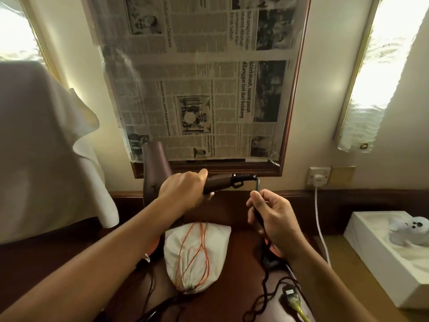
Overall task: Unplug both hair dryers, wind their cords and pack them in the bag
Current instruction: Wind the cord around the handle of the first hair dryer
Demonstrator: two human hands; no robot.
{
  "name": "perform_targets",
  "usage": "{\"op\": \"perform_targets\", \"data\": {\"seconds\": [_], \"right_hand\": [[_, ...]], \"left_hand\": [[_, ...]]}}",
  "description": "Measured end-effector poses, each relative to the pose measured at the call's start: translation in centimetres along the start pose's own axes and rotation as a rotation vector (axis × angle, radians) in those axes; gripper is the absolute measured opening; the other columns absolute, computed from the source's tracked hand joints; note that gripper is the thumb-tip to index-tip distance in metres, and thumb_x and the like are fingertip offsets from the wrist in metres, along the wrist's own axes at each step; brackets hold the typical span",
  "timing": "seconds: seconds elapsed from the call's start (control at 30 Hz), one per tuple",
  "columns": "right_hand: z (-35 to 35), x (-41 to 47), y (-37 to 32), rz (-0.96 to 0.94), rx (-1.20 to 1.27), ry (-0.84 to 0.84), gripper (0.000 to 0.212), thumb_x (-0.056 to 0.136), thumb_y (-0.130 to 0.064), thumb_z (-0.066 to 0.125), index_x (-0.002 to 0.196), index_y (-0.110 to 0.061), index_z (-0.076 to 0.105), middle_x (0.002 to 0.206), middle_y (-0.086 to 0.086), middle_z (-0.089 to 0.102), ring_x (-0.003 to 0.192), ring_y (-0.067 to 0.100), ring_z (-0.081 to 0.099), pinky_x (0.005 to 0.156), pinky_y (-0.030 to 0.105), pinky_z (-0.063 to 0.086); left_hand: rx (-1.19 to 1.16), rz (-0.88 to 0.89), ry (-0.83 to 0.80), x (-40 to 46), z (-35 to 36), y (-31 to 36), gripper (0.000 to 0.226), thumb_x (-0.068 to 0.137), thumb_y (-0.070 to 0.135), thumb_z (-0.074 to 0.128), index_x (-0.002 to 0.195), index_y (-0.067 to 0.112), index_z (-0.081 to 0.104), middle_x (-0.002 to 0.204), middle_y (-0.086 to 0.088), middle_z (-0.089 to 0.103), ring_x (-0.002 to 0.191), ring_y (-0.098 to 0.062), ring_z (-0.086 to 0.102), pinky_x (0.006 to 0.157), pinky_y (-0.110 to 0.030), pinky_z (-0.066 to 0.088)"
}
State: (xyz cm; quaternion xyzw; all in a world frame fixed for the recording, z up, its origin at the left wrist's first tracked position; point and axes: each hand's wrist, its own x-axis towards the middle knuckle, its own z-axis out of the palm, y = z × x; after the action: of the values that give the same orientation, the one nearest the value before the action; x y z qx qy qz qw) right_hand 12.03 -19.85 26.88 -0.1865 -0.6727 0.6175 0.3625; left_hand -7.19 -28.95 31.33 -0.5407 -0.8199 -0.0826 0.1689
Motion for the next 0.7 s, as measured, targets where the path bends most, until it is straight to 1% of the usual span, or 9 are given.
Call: {"op": "perform_targets", "data": {"seconds": [0.07,0.13,0.2,0.27,0.4,0.47,0.53,0.63,0.7], "right_hand": [[0.5,0.1,0.6,0.015,0.131,-0.046,0.023,0.097,-0.021,0.045,0.099,-0.006,0.062,0.065,0.007,0.057,0.044,0.010,0.040,0.039,0.020,0.033],[0.7,0.3,1.1,0.093,0.363,-0.148,0.024,0.097,-0.017,0.045,0.111,-0.009,0.063,0.068,0.003,0.052,0.048,0.011,0.035,0.039,0.022,0.031],[1.1,0.5,1.4,0.184,0.514,-0.236,0.027,0.095,-0.021,0.045,0.110,-0.011,0.065,0.065,0.002,0.045,0.046,0.011,0.029,0.038,0.020,0.029],[1.5,0.9,1.6,0.261,0.571,-0.287,0.029,0.092,-0.028,0.046,0.101,-0.013,0.070,0.059,0.000,0.038,0.042,0.008,0.026,0.036,0.017,0.027],[1.7,2.0,2.1,0.360,0.489,-0.414,0.037,0.086,-0.043,0.054,0.088,-0.010,0.069,0.050,-0.002,0.034,0.037,0.007,0.028,0.036,0.016,0.029],[1.5,2.8,2.0,0.364,0.487,-0.522,0.039,0.083,-0.044,0.064,0.095,-0.007,0.066,0.051,-0.002,0.037,0.039,0.007,0.031,0.039,0.019,0.032],[1.1,3.6,1.7,0.365,0.478,-0.602,0.038,0.084,-0.037,0.067,0.104,-0.005,0.062,0.055,-0.002,0.037,0.043,0.008,0.031,0.042,0.020,0.030],[0.7,4.6,0.6,0.391,0.321,-0.576,0.031,0.082,-0.032,0.066,0.100,-0.006,0.067,0.054,-0.003,0.036,0.044,0.008,0.030,0.043,0.021,0.025],[0.4,5.0,-0.4,0.390,0.168,-0.515,0.026,0.077,-0.028,0.070,0.093,-0.007,0.070,0.058,0.003,0.041,0.044,0.008,0.031,0.041,0.020,0.024]], "left_hand": [[-0.057,-0.014,-0.017,0.0,-0.5,-0.1,0.037,0.089,0.046,0.057,0.117,0.023,0.047,0.099,-0.002,0.065,0.088,-0.024,0.064,0.068,-0.033,0.046],[-0.097,-0.014,-0.027,0.0,-0.9,-0.3,0.038,0.088,0.047,0.057,0.116,0.023,0.047,0.101,-0.002,0.064,0.089,-0.024,0.064,0.070,-0.034,0.048],[-0.107,-0.001,-0.035,-0.1,-1.4,-0.5,0.037,0.088,0.047,0.057,0.116,0.025,0.047,0.100,-0.002,0.064,0.088,-0.023,0.064,0.070,-0.034,0.049],[-0.119,0.025,-0.047,-0.1,-1.9,-0.8,0.036,0.088,0.047,0.057,0.116,0.026,0.048,0.099,0.000,0.064,0.086,-0.020,0.063,0.069,-0.033,0.049],[-0.172,0.070,-0.082,-0.4,-2.6,-1.5,0.032,0.089,0.044,0.058,0.115,0.028,0.048,0.098,0.002,0.063,0.078,-0.015,0.057,0.068,-0.030,0.047],[-0.180,0.095,-0.106,-0.6,-2.8,-1.9,0.030,0.088,0.043,0.058,0.113,0.028,0.049,0.096,0.003,0.064,0.079,-0.015,0.059,0.070,-0.031,0.051],[-0.173,0.121,-0.123,-0.8,-2.9,-2.3,0.028,0.088,0.043,0.058,0.110,0.029,0.049,0.097,0.003,0.064,0.082,-0.016,0.062,0.074,-0.035,0.054],[-0.167,0.149,-0.134,-0.9,-3.3,-2.9,0.028,0.088,0.042,0.059,0.112,0.029,0.049,0.098,0.004,0.064,0.083,-0.016,0.061,0.073,-0.031,0.050],[-0.122,0.163,-0.135,-0.9,-3.5,-3.3,0.031,0.089,0.042,0.057,0.115,0.029,0.049,0.100,0.003,0.064,0.085,-0.018,0.062,0.071,-0.030,0.048]]}}
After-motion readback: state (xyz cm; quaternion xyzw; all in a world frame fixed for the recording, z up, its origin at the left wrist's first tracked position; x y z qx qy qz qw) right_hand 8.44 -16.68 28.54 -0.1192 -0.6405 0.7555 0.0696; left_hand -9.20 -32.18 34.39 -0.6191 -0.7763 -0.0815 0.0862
